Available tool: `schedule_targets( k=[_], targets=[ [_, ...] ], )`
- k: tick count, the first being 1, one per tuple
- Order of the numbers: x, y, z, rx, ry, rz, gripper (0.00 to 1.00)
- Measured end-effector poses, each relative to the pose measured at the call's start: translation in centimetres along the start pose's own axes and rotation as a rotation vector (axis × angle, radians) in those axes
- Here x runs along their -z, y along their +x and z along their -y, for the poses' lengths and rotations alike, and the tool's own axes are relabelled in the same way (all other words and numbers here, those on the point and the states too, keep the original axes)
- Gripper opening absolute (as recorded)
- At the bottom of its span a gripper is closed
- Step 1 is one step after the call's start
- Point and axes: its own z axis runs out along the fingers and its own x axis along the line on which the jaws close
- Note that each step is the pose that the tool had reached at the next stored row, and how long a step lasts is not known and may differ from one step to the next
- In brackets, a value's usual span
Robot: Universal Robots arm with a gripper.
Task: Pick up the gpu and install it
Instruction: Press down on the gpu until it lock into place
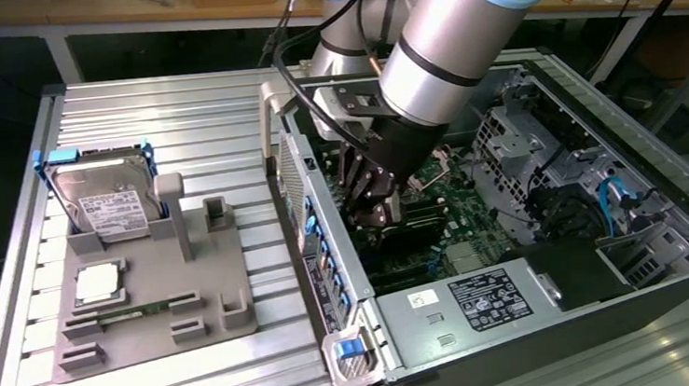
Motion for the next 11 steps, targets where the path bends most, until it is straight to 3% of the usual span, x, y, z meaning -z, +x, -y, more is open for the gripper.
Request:
schedule_targets(
  k=[2, 3, 8, 11],
  targets=[
    [-0.07, 0.00, 0.02, 0.000, -0.0075, 0.0000, 0.11],
    [-0.06, 0.00, 0.02, 0.000, -0.0143, 0.0000, 0.11],
    [-0.03, -0.01, 0.17, -0.001, -0.0583, 0.0008, 0.11],
    [0.02, -0.02, 0.36, -0.002, -0.0760, 0.0009, 0.11]
  ],
)
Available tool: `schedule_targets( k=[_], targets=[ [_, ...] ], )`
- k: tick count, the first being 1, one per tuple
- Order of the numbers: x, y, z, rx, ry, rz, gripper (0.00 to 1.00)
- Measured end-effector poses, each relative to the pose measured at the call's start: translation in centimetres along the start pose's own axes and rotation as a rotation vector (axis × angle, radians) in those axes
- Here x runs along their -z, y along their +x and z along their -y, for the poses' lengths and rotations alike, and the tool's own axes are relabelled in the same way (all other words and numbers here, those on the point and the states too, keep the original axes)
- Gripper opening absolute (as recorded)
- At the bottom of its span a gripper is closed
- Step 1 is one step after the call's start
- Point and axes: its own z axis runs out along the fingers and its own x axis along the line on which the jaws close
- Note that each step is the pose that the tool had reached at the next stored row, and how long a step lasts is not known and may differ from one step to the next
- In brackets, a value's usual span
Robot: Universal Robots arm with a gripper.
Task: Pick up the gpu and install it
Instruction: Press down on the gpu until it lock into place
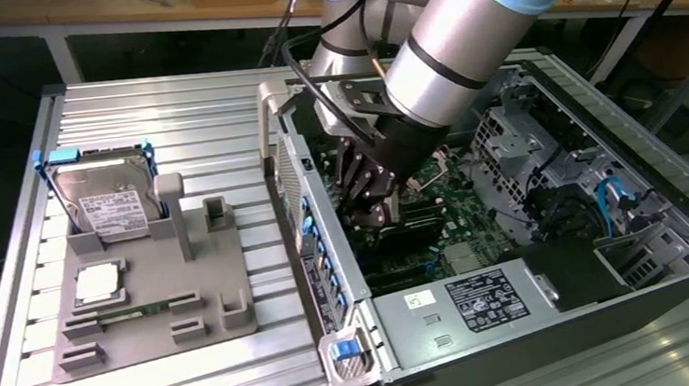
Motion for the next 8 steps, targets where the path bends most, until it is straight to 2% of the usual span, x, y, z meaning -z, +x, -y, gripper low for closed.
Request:
schedule_targets(
  k=[1, 4, 5, 8],
  targets=[
    [0.05, 0.00, 0.13, -0.001, -0.0040, 0.0002, 0.11],
    [-0.03, 0.01, 0.38, 0.000, -0.0037, -0.0004, 0.11],
    [-0.09, 0.00, 0.40, -0.002, -0.0035, -0.0036, 0.11],
    [-0.09, -0.05, 0.44, -0.007, -0.0027, -0.0214, 0.11]
  ],
)
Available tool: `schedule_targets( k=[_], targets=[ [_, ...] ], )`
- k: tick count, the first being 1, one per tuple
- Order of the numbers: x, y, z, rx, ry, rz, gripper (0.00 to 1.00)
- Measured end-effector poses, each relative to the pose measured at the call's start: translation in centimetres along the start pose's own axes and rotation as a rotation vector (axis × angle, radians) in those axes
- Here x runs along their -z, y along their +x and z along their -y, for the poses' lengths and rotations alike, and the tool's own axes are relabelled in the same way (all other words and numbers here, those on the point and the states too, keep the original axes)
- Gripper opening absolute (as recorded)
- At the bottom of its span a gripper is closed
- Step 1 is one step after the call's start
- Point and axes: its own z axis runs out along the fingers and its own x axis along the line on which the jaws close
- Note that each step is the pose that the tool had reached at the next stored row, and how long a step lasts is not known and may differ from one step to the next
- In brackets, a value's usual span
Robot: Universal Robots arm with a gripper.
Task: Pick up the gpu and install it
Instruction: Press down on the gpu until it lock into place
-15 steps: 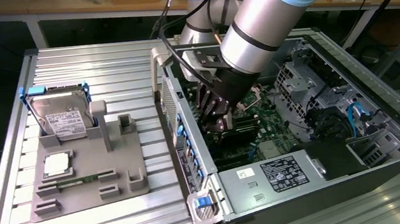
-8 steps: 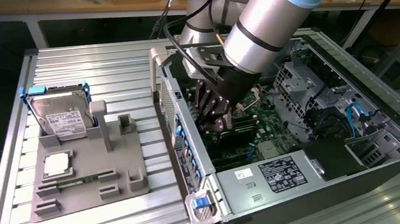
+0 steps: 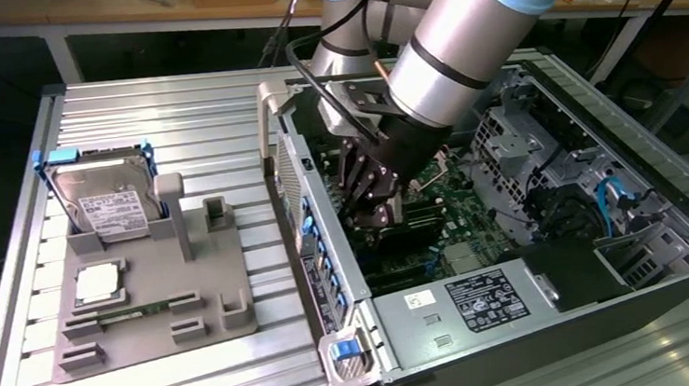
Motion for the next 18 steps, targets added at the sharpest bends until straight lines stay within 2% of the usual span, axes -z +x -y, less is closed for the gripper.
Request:
schedule_targets(
  k=[4, 7, 11, 13, 16, 18],
  targets=[
    [0.20, -0.2, 0.58, -0.007, -0.0001, -0.0188, 0.11],
    [0.40, -0.3, 0.99, -0.008, -0.0014, -0.0231, 0.11],
    [0.61, -0.5, 1.56, -0.009, -0.0056, -0.0244, 0.11],
    [0.76, -0.7, 1.96, -0.009, -0.0065, -0.0268, 0.11],
    [0.94, -1.1, 2.46, -0.013, -0.0069, -0.0356, 0.11],
    [0.97, -1.3, 2.56, -0.017, -0.0070, -0.0466, 0.11]
  ],
)
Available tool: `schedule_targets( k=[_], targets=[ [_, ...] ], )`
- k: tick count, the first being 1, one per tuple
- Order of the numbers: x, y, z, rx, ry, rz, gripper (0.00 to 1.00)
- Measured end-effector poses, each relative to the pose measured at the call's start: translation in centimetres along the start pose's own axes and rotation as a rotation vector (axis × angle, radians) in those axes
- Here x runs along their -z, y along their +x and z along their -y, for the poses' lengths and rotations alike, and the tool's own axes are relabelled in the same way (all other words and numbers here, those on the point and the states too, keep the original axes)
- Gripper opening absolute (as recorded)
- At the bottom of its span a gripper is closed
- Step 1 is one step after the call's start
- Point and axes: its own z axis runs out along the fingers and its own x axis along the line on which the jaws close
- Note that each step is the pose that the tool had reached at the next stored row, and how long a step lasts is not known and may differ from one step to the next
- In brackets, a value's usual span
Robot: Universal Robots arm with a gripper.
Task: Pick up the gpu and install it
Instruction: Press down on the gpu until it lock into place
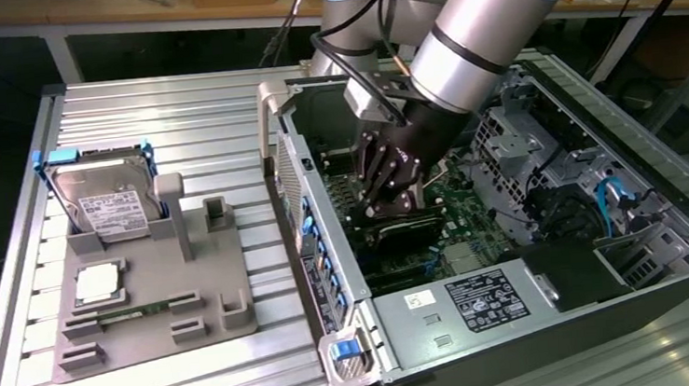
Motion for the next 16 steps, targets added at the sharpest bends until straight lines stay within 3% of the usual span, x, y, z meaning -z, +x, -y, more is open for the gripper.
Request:
schedule_targets(
  k=[1, 2, 3, 9, 13, 14, 16],
  targets=[
    [0.02, 0.0, 0.00, -0.002, 0.0000, -0.0047, 0.11],
    [0.06, 0.0, -0.02, -0.005, -0.0001, -0.0138, 0.11],
    [0.13, -0.1, -0.05, -0.010, 0.0002, -0.0276, 0.11],
    [1.00, -0.4, -0.49, -0.032, 0.0015, -0.0912, 0.11],
    [1.31, -0.8, -0.79, -0.050, 0.0026, -0.1402, 0.11],
    [1.34, -0.8, -0.89, -0.053, 0.0037, -0.1506, 0.11],
    [1.32, -0.9, -1.08, -0.058, 0.0067, -0.1648, 0.11]
  ],
)
